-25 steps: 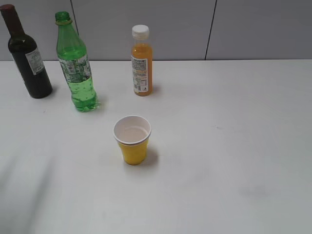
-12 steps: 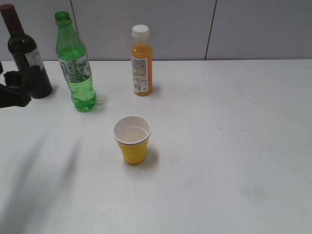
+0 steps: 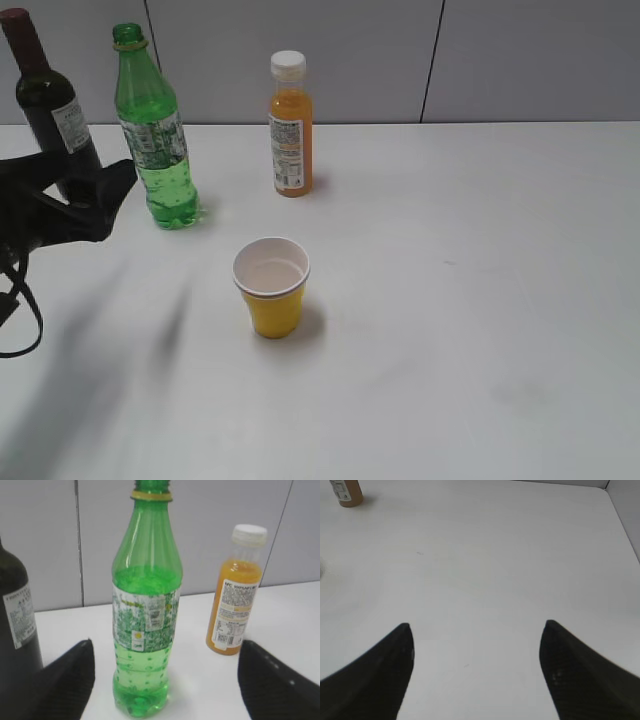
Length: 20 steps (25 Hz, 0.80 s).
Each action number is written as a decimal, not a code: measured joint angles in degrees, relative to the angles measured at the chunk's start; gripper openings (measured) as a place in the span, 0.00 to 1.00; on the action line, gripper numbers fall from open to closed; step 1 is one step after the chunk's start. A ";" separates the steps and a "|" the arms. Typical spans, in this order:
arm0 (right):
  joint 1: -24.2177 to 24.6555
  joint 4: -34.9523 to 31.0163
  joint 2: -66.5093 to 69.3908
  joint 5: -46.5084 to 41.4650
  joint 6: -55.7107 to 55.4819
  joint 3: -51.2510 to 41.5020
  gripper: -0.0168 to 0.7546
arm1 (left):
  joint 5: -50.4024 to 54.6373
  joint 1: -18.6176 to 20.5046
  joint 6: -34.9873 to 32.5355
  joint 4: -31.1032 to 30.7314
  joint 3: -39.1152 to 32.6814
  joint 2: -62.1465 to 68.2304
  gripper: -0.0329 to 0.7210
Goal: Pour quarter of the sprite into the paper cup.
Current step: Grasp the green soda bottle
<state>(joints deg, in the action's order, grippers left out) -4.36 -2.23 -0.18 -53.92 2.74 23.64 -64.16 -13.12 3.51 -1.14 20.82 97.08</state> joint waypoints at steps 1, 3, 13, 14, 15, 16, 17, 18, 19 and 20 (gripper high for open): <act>0.00 0.00 0.00 0.00 0.00 0.00 0.79 | 0.36 0.00 0.06 0.00 0.90 0.97 0.96; 0.00 0.00 0.00 0.00 0.07 0.00 0.79 | 0.60 0.00 0.19 0.00 2.49 2.42 0.96; 0.00 0.00 0.00 0.00 0.07 0.00 0.79 | 2.36 0.00 0.20 -0.99 8.75 8.20 0.96; 0.00 0.00 0.00 0.00 0.01 0.00 0.79 | 2.41 0.14 0.20 -0.81 9.45 9.19 0.96; 0.00 0.00 0.00 0.00 0.01 0.00 0.79 | 2.41 0.26 0.20 -0.65 10.20 10.06 0.96; 0.00 0.00 0.00 0.00 0.01 0.00 0.79 | 2.41 0.44 0.25 -0.60 10.86 11.16 0.96; 0.00 0.00 0.00 0.00 0.01 0.00 0.79 | 2.43 0.55 0.25 -0.52 11.65 12.32 0.96; 0.00 0.00 0.00 0.00 0.01 0.00 0.79 | 2.43 0.62 0.25 -0.46 12.44 13.33 0.96; 0.00 0.00 0.00 0.00 0.01 0.00 0.79 | 2.43 0.63 0.31 -0.40 13.17 14.46 0.96; 0.00 0.00 0.00 0.00 0.01 0.00 0.79 | 2.37 0.63 0.42 -0.40 13.79 15.49 0.96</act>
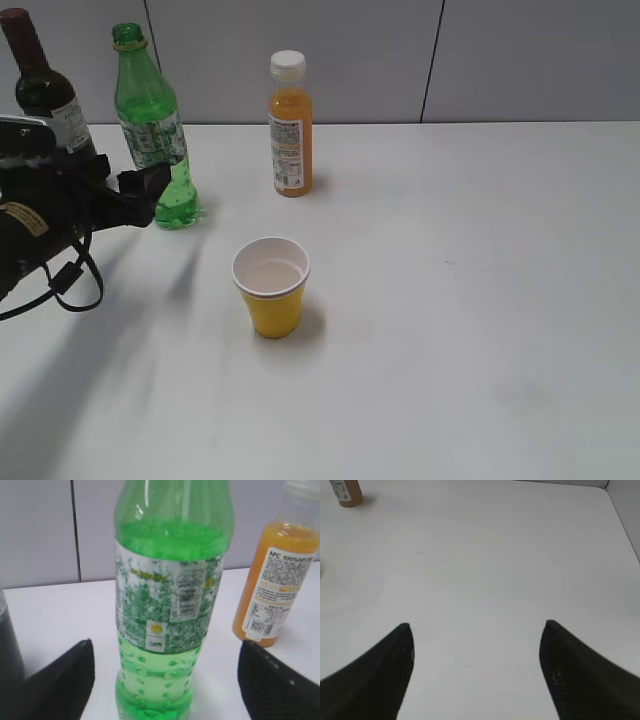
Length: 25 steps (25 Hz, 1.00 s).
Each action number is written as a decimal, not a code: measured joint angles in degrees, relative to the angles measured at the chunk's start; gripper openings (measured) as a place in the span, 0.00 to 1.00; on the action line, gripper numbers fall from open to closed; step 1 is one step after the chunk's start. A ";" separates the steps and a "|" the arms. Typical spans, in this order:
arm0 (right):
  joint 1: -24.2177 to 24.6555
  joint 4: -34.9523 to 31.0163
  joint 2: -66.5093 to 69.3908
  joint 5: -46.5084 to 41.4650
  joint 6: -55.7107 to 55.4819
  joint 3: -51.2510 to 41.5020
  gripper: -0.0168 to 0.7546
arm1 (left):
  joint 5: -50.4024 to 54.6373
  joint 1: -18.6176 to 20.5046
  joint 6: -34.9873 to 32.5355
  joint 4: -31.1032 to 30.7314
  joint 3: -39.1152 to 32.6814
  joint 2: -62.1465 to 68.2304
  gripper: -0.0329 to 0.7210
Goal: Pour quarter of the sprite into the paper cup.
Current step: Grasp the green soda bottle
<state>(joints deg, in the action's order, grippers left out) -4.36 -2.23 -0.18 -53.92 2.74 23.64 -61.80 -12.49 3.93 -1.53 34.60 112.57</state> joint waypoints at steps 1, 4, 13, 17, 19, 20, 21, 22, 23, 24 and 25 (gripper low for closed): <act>0.00 0.00 0.00 0.00 0.00 0.00 0.79 | 0.00 0.00 0.00 0.00 0.77 0.84 0.96; 0.00 0.00 0.00 0.00 0.00 0.00 0.79 | -0.05 0.00 0.00 0.00 3.14 2.79 0.96; 0.00 0.00 0.00 0.00 0.00 0.00 0.79 | 0.06 0.00 1.39 -0.01 9.66 7.14 0.96; 0.00 0.00 0.00 0.00 0.00 0.00 0.79 | 0.00 0.00 2.80 -0.18 12.78 9.76 0.96; 0.00 0.00 0.00 0.00 0.00 0.00 0.79 | 0.00 0.00 3.03 -0.23 14.04 10.82 0.96; 0.00 0.00 0.00 0.00 0.00 0.00 0.79 | 0.00 0.00 3.15 -0.24 14.61 11.12 0.96; 0.00 0.00 0.00 0.00 0.00 0.00 0.79 | 0.06 0.00 3.20 -0.28 15.11 11.49 0.96; 0.00 0.00 0.00 0.00 0.00 0.00 0.79 | 0.00 0.00 3.20 -0.35 15.69 11.84 0.96; 0.00 0.00 0.00 0.00 0.00 0.00 0.79 | 0.00 0.00 3.20 -0.42 16.25 12.14 0.96; 0.00 0.00 0.00 0.00 0.00 0.00 0.79 | 0.00 0.00 3.20 -0.42 16.77 12.56 0.96; 0.00 0.00 0.00 0.00 0.00 0.00 0.79 | 0.00 0.00 3.20 -0.43 17.21 12.95 0.96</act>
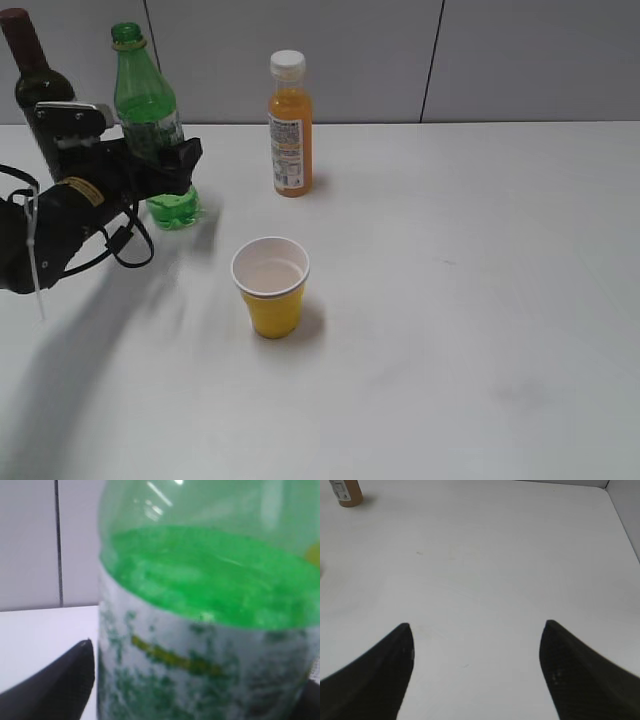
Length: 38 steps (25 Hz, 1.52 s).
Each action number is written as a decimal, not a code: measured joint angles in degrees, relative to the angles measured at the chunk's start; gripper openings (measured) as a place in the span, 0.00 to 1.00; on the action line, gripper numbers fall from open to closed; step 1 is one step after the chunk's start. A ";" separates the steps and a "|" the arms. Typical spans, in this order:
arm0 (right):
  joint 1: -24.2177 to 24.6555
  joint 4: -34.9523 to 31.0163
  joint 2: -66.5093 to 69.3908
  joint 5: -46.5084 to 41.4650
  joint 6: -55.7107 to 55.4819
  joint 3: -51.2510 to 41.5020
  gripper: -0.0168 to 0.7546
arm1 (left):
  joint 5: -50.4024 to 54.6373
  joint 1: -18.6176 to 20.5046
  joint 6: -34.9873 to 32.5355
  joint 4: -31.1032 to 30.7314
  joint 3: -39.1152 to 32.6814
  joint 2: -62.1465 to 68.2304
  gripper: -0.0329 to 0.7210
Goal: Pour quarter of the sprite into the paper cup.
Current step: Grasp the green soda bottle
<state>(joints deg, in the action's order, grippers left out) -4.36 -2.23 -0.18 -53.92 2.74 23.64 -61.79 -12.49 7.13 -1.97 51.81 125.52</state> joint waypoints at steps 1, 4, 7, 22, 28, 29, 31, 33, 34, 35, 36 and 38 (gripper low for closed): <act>0.00 0.00 0.00 0.00 0.00 0.00 0.79 | 0.00 0.00 0.00 -0.10 0.47 0.45 0.96; 0.00 0.00 0.00 0.00 0.00 0.00 0.79 | 0.00 0.00 0.05 -0.18 1.47 1.49 0.96; 0.00 0.00 0.00 0.00 0.00 0.00 0.79 | 0.00 0.00 0.05 -0.18 1.91 1.87 0.96; 0.00 0.00 0.00 0.00 -0.05 0.00 0.79 | -4.69 0.11 1.49 -1.40 2.04 3.03 0.77; 0.00 0.00 0.00 0.00 -0.05 0.00 0.79 | -4.69 0.26 1.49 -4.04 2.04 3.03 0.65; 0.00 0.00 0.00 0.00 0.03 0.00 0.79 | -4.69 0.26 1.49 -4.20 2.04 3.03 0.65; 0.00 0.00 0.00 0.00 0.03 0.00 0.79 | -4.69 0.26 1.49 -4.26 2.04 3.03 0.65; 0.00 0.00 0.00 0.00 0.03 0.00 0.79 | -4.76 0.26 1.49 -4.26 2.04 3.03 0.65; 0.00 0.00 0.00 0.00 0.03 0.00 0.79 | -5.03 0.26 1.49 -4.26 1.91 3.03 0.65; 0.00 0.00 0.00 0.00 0.03 0.00 0.79 | -5.65 0.26 1.49 -4.20 1.41 3.04 0.65; 0.00 0.00 0.00 0.00 0.03 0.00 0.79 | -6.54 0.26 1.49 -3.88 0.79 3.04 0.65; 0.00 0.00 0.00 0.00 0.03 0.00 0.79 | -8.29 0.16 1.49 -1.93 -1.29 2.78 0.65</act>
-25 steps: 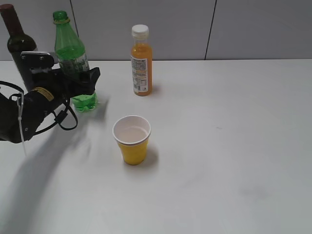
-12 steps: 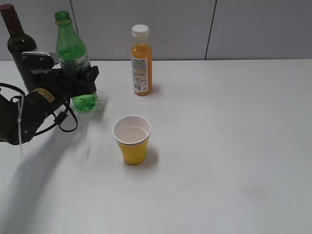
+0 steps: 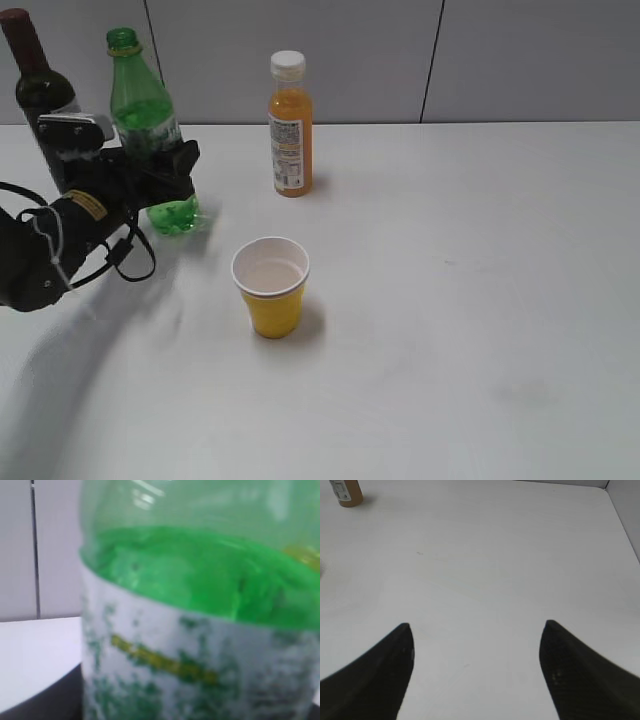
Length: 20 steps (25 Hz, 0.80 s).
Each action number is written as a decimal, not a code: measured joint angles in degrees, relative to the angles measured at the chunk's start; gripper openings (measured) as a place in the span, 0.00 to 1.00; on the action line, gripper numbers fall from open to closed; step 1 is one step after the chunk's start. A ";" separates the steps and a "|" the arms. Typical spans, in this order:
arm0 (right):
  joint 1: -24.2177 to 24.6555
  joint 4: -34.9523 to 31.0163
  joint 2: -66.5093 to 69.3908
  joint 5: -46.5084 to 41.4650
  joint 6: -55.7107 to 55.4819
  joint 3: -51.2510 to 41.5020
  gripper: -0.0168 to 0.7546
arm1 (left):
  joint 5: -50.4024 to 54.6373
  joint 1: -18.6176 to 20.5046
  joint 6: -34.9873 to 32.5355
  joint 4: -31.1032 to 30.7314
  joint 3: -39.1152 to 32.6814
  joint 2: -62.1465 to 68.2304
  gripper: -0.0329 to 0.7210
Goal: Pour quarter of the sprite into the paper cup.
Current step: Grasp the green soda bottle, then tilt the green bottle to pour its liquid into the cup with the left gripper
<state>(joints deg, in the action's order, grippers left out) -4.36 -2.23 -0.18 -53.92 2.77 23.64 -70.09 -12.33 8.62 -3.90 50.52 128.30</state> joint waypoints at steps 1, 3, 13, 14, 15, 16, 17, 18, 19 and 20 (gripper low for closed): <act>0.00 0.00 0.00 0.00 0.00 0.00 0.79 | -0.38 -0.18 -0.24 1.70 -1.04 -0.50 0.65; 0.00 0.00 0.00 0.00 -0.08 0.00 0.79 | -0.59 -0.52 -1.49 5.04 -3.84 -1.94 0.65; 0.00 0.02 0.00 0.00 -0.08 0.00 0.79 | 3.41 -5.70 -11.20 18.66 -16.36 -13.07 0.65; 0.00 0.02 0.00 0.00 -0.08 0.00 0.79 | 3.41 -6.82 -12.55 20.54 -17.35 -14.09 0.65; 0.00 0.02 0.00 0.00 -0.08 0.00 0.79 | 3.41 -7.98 -14.30 22.61 -18.21 -15.16 0.65; 0.00 0.02 0.00 0.00 -0.08 0.00 0.79 | 3.41 -9.00 -16.23 24.39 -18.87 -16.15 0.65; 0.00 0.02 0.00 0.00 -0.08 0.00 0.79 | 3.41 -10.23 -17.85 26.01 -19.58 -17.04 0.65; 0.00 0.02 0.00 0.00 -0.08 0.00 0.79 | 3.46 -11.47 -19.60 27.23 -20.21 -17.68 0.65; 0.00 0.02 0.00 0.00 -0.08 0.00 0.79 | 3.52 -12.66 -20.98 28.55 -20.66 -18.35 0.65; 0.00 0.02 0.00 0.00 -0.08 0.00 0.79 | 3.56 -13.51 -22.17 29.79 -21.08 -18.84 0.65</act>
<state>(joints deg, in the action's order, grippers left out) -4.36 -2.21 -0.18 -53.92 2.69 23.64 -66.53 -25.84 -13.55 25.89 29.44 109.46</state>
